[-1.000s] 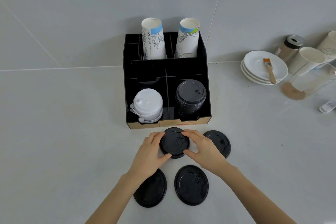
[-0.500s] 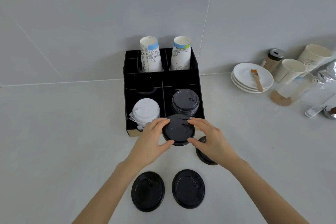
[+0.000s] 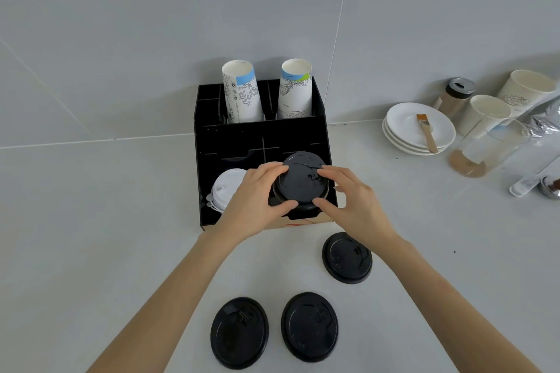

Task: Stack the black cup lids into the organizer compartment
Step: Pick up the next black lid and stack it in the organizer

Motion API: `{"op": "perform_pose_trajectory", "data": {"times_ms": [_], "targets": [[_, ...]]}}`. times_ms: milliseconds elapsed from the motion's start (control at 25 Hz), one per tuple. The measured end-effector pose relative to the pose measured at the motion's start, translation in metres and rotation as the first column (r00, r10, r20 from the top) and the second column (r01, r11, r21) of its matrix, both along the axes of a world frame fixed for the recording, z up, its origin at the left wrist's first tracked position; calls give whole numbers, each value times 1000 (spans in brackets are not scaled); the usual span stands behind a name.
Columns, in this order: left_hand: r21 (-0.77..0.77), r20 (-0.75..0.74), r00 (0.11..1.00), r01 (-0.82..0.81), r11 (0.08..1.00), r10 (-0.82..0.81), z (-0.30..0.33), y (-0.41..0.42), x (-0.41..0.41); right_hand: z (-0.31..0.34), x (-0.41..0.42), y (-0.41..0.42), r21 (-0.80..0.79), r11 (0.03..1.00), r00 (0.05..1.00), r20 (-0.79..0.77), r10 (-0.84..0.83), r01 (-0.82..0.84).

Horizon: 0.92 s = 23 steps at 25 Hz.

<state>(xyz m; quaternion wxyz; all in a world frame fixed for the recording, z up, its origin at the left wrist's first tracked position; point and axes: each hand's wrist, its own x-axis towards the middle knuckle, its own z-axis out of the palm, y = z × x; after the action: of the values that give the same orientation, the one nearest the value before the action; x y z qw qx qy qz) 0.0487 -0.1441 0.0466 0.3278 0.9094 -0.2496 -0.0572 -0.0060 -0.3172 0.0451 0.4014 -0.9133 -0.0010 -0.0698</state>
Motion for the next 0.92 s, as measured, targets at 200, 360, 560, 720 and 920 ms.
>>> {"op": "perform_pose_trajectory", "data": {"times_ms": [200,360,560,720,920], "targets": [[30,-21,999,30,999,-29,-2,-11,22,-1,17,-7,0,999,999,-23,-35,35],[39,-75,996,59,997,-56,-5,-16,36,-7,27,-7,17,997,996,-38,-79,79],[50,-95,992,82,995,-77,-10,-18,48,-17,34,-3,14,988,986,-64,-156,157],[50,-112,989,99,994,-92,-17,-21,53,-24,36,0,6,981,974,-118,-193,195],[42,-120,989,87,995,-82,-23,-19,53,-29,38,2,-2,979,971,-128,-201,202]]}}
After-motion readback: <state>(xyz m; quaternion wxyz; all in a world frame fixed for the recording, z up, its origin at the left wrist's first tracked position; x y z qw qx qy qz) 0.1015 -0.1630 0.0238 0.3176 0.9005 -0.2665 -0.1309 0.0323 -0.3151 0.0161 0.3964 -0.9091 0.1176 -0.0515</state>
